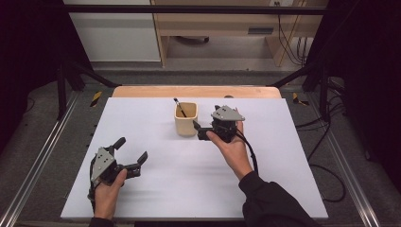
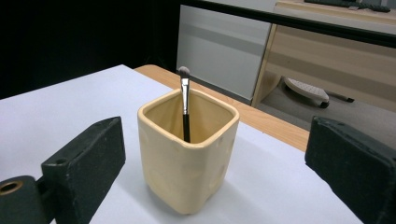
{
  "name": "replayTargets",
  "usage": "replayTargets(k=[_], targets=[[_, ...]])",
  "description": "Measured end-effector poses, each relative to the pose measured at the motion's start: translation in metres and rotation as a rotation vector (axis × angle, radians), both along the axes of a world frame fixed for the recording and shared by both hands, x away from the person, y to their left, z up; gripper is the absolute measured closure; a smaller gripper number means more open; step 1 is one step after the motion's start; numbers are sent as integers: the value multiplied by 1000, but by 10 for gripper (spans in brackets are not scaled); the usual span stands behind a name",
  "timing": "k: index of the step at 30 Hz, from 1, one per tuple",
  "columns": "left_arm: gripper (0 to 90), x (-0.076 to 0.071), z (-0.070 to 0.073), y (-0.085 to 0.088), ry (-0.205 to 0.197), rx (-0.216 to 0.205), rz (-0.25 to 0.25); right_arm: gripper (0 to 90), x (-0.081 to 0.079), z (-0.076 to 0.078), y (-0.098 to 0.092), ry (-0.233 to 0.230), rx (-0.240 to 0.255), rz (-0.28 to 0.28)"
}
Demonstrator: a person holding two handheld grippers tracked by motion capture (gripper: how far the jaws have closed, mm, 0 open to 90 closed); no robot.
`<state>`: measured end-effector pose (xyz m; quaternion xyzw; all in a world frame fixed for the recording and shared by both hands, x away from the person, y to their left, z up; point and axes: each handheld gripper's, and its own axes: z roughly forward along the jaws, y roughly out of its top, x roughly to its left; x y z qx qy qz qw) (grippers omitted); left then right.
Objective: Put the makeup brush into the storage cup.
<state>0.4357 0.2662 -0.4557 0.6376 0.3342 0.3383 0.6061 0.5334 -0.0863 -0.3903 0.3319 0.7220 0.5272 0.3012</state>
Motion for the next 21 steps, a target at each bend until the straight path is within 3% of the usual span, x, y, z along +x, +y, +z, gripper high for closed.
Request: replayTargets(k=[10,21], targets=[[19,-1,0,-1,-3,6,-6,43,-7,-7,-14,43,1,-1],[19,-1,0,0,1,7,-5,39,-16,-5,-25,50,-4,11]])
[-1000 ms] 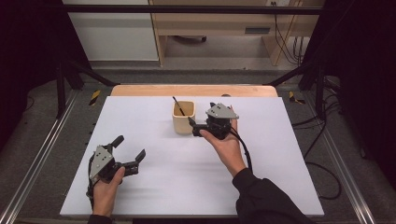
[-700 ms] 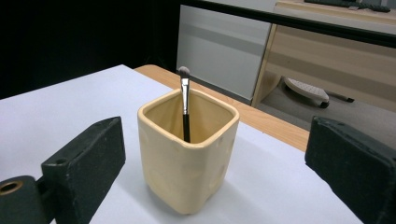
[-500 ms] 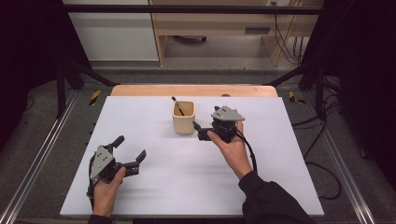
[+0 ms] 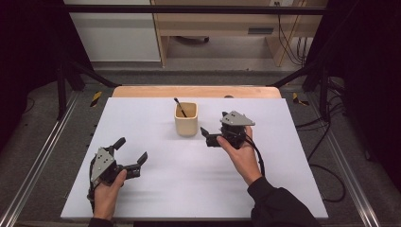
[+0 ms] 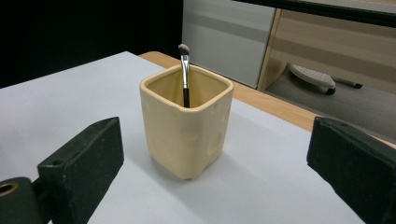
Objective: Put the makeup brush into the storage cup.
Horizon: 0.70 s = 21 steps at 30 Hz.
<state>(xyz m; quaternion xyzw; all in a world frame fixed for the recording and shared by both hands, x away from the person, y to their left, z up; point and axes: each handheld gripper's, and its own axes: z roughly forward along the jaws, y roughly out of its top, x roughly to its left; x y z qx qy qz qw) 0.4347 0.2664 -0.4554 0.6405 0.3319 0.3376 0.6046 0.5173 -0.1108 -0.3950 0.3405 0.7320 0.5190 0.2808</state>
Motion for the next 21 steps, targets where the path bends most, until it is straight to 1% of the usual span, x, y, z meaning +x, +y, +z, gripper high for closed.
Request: replayTargets(k=[7,16,21], targets=[[19,0,0,-1,2,6,-6,37,-6,2,-9,6,2,6],[19,0,0,-2,4,12,-8,37,-11,1,-21,29,6,2],[19,0,0,-3,5,17,-13,36,-14,-1,-29,38,21,-4]])
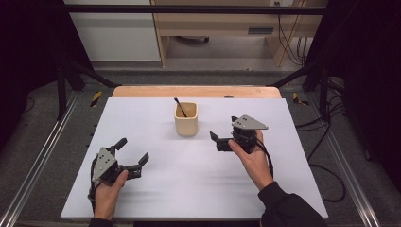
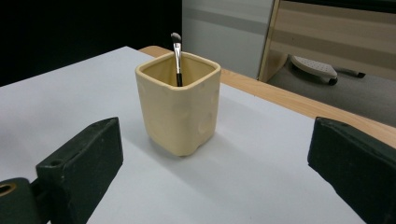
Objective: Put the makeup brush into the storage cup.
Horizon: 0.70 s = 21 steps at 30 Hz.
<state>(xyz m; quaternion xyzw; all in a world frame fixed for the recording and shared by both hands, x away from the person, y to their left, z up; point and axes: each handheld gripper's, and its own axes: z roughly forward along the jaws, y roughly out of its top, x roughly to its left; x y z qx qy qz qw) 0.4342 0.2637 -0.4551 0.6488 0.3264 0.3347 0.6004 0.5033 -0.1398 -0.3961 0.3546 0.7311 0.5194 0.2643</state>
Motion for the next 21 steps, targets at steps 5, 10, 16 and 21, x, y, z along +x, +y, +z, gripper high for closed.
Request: replayTargets(k=[5,10,16,21], targets=[[19,0,0,-1,0,-10,-8,36,-1,-2,-8,16,12,-9],[18,1,0,-1,2,-4,-6,40,-2,-2,-15,28,18,-8],[17,0,0,-1,0,0,-5,40,-8,-4,-24,29,22,-12],[17,0,1,0,-2,2,-4,40,-11,-8,-33,37,26,-33]])
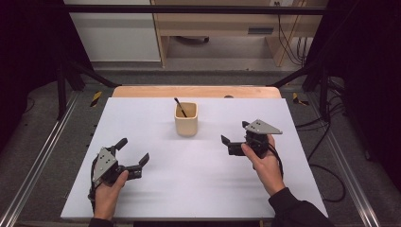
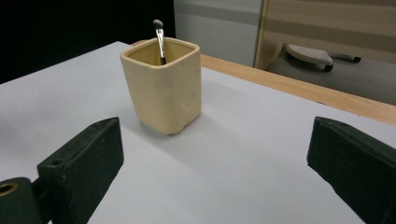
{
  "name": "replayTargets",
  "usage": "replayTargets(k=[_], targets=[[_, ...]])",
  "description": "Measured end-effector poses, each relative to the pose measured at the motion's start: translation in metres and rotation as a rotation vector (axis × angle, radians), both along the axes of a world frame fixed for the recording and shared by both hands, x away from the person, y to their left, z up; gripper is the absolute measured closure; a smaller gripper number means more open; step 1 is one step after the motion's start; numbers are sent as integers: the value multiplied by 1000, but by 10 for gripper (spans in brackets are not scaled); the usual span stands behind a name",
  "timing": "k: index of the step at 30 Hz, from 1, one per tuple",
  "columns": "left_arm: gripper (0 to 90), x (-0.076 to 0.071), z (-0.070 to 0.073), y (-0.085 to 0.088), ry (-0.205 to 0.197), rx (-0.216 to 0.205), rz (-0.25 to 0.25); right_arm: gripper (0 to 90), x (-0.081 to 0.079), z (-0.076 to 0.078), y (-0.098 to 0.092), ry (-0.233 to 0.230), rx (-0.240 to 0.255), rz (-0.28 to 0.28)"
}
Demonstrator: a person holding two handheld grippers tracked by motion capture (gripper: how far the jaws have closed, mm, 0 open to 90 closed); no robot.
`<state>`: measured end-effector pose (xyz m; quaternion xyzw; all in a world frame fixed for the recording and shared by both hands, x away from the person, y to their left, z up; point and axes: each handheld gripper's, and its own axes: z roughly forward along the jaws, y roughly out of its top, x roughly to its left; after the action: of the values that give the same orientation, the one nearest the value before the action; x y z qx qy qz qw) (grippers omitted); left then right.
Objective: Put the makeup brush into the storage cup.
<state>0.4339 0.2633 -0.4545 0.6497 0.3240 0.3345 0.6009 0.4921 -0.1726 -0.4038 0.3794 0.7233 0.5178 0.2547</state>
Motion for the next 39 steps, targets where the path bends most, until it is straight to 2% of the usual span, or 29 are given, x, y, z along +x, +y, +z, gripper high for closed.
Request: replayTargets(k=[20,25,39], targets=[[17,0,0,0,-2,1,-4,37,-6,3,-20,11,14,-35],[17,0,0,1,-1,1,-3,36,-6,3,-21,20,31,-44],[17,0,1,0,2,0,-6,35,-12,9,-34,7,36,-59]])
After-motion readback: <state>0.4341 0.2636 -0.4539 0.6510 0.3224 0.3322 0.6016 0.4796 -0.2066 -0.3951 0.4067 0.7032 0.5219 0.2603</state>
